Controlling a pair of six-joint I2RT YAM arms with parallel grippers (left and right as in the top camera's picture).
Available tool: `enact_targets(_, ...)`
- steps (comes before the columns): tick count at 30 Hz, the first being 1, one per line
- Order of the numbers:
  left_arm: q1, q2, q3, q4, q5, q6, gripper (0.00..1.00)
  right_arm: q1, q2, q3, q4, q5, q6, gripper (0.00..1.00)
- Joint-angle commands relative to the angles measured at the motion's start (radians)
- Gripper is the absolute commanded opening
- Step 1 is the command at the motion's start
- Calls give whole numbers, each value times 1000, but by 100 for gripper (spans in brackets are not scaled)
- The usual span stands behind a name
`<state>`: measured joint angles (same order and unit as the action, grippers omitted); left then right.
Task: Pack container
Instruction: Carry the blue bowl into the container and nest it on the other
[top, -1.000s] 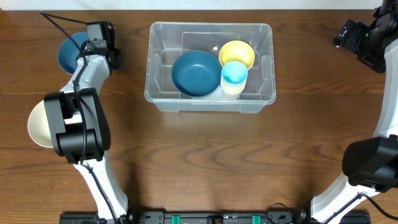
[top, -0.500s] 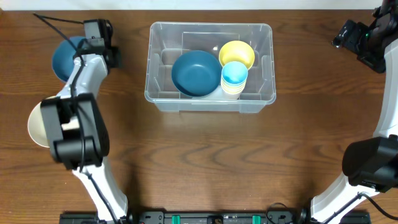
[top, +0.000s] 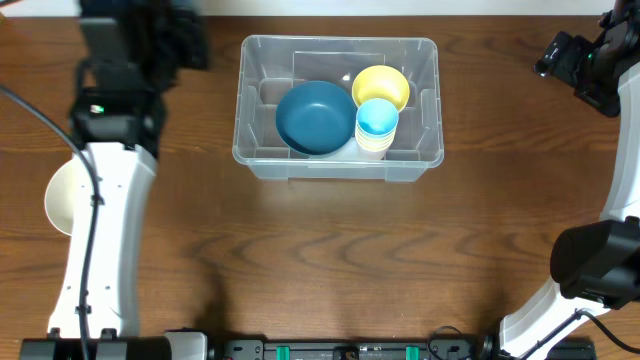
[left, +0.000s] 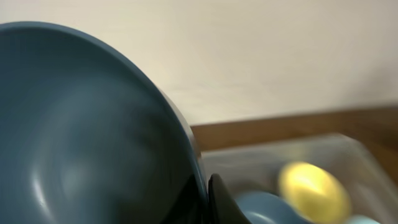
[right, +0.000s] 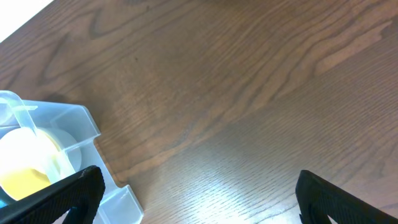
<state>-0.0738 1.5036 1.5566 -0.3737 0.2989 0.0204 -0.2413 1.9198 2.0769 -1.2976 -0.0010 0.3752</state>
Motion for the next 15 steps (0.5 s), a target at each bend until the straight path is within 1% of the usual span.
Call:
enact_targets(1, -116, 27, 4, -32, 85, 64, 6, -6, -3, 16, -1, 4, 13, 99)
enact_targets(3, -190, 45, 4, -56, 61, 106, 6, -6, -3, 16, -1, 4, 13, 99)
enact_targets(7, -299, 98, 4, -92, -59, 138, 6, -6, -3, 16, -1, 4, 13, 99)
enact_targets(11, -349, 161, 4, -120, -69, 152, 6, -6, -3, 16, -1, 4, 13, 99)
enact_targets(15, -369, 231, 4, -135, -69, 151, 6, -6, -3, 16, -1, 4, 13, 99)
